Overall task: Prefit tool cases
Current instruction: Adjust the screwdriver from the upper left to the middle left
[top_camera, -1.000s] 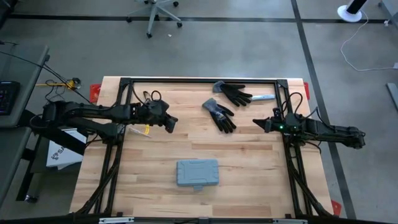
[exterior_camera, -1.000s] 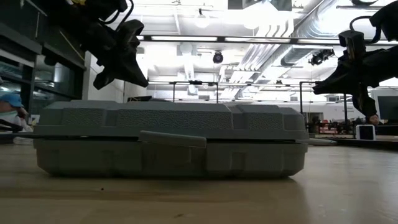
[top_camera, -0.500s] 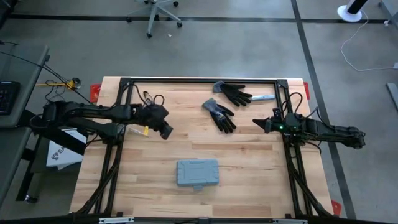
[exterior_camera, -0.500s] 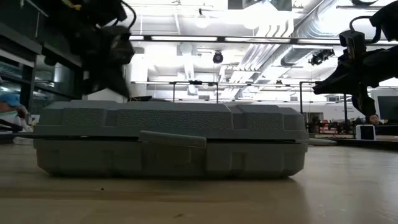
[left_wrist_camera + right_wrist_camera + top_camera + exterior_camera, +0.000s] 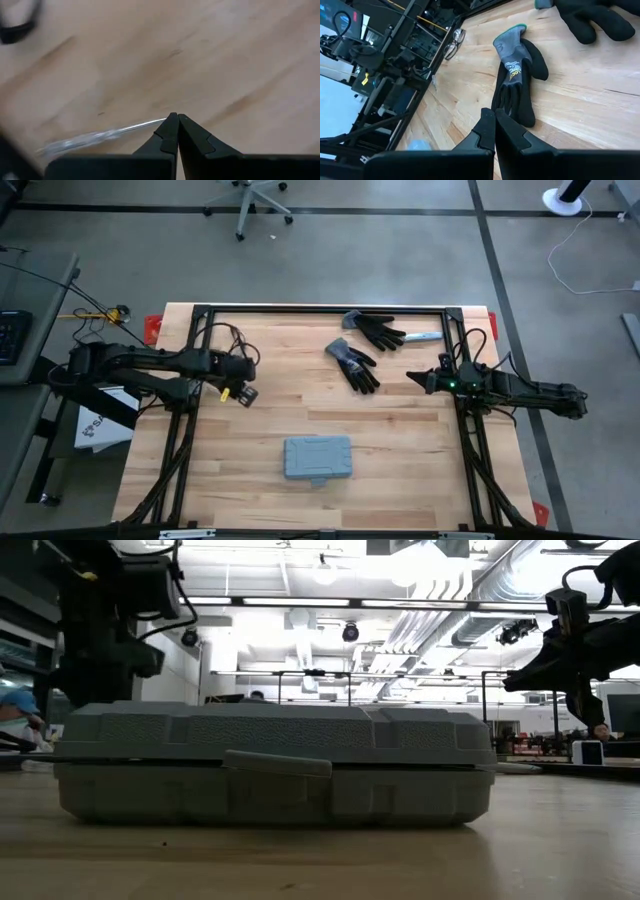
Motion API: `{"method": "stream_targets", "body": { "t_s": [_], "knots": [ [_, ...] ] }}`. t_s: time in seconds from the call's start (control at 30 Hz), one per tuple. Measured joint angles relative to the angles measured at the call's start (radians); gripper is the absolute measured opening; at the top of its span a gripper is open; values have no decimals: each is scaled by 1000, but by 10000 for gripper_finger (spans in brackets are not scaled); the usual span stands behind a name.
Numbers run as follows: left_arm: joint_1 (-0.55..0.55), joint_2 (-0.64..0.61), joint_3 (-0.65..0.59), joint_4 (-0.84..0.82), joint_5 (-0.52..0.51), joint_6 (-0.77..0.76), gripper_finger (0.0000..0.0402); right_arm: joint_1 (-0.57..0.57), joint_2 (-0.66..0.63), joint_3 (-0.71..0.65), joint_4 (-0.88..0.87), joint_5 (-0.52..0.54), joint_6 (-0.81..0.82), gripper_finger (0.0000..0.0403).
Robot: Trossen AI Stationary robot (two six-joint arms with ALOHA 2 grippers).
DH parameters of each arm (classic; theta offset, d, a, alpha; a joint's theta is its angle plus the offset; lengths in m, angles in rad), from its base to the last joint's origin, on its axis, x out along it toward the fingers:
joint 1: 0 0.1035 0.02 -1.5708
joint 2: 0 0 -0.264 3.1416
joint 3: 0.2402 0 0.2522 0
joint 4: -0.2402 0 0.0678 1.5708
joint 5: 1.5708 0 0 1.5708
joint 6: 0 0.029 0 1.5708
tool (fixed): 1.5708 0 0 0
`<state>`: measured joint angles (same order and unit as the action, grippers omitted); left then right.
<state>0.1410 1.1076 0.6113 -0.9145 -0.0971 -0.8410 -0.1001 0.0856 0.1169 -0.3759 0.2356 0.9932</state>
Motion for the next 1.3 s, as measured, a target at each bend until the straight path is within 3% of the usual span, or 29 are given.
{"method": "stream_targets", "body": {
  "t_s": [0.43,0.87,1.3],
  "knots": [
    [0,0,-3,-111,-145,-75,0,0,0,0,0,0,-7,0],
    [0,35,-89,-110,-96,-127,0,0,2,0,0,0,-7,0],
    [3,36,-90,-108,-160,-126,0,0,45,0,0,14,-7,0]
  ]
}}
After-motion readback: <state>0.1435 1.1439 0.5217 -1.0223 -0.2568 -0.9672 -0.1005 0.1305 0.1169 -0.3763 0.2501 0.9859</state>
